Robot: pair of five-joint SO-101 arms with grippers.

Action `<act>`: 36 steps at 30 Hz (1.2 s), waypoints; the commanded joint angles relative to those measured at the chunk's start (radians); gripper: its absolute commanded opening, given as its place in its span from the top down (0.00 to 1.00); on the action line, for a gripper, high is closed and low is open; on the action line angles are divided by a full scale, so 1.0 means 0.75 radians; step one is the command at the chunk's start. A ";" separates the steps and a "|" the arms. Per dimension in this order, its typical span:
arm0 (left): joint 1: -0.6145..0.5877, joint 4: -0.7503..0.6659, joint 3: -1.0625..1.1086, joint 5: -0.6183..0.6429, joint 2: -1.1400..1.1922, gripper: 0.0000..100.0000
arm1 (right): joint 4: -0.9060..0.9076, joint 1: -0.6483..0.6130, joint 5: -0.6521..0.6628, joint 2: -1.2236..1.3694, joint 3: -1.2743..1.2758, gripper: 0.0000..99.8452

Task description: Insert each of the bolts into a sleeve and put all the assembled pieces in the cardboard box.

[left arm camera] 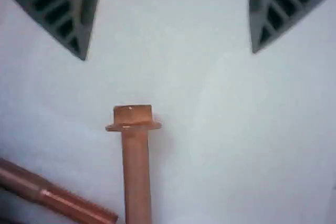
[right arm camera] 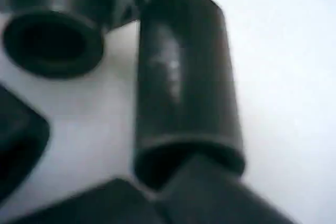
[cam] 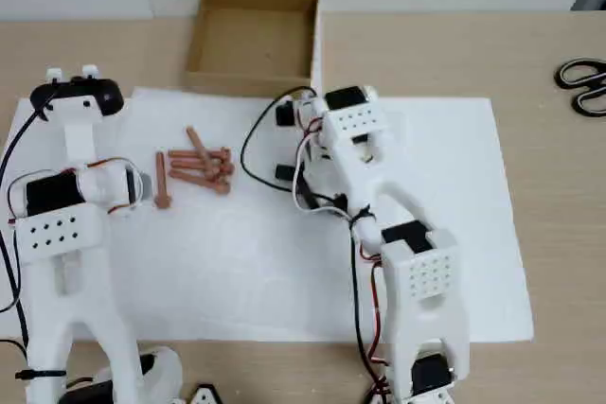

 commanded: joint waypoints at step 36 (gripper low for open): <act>0.113 0.188 -1.006 0.076 1.360 0.81 | 0.120 0.073 0.039 -0.427 -0.037 0.99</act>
